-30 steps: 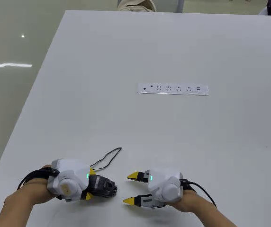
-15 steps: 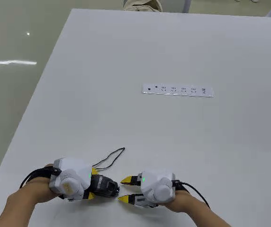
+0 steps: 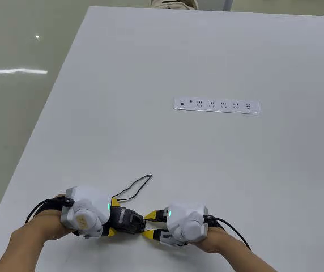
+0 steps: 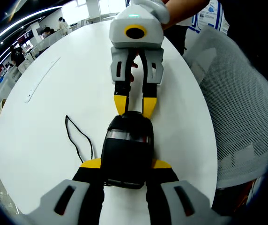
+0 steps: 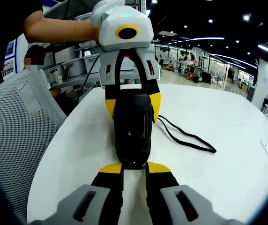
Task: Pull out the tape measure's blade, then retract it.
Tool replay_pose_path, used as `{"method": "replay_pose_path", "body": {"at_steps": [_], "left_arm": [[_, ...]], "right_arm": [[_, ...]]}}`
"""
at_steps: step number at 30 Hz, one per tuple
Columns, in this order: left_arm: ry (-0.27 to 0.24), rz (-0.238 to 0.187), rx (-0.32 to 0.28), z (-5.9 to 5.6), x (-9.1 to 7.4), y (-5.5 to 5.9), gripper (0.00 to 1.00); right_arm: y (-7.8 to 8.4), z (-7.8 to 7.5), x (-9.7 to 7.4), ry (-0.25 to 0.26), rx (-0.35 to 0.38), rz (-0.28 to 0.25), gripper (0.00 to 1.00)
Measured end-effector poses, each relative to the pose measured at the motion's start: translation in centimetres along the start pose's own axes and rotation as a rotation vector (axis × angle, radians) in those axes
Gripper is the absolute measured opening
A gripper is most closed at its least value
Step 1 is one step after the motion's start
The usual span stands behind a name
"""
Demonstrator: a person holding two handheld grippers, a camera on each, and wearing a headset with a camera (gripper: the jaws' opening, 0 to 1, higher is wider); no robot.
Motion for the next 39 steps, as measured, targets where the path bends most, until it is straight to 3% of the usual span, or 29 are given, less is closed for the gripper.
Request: {"method": "replay_pose_path", "body": {"at_steps": [23, 39], "left_arm": [[-0.010, 0.001, -0.024, -0.03, -0.15, 0.23, 0.30], [-0.015, 0.007, -0.033, -0.02, -0.29, 0.41, 0.30]], "right_arm": [[0.23, -0.20, -0.08, 0.008, 0.051, -0.030, 0.12], [-0.15, -0.14, -0.21, 0.005, 0.027, -0.020, 0.11]]}}
Point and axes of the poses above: the centre of the closed fingertips' face, and the gripper's own axes: x roughly forward along the fingers, z roughly to its left, y roughly out of its underside, the point moved 10 cm from there along -x, roughly backward along the fingers, and after that the axes turned 13 degrees about -y, right-handed, at the moved point
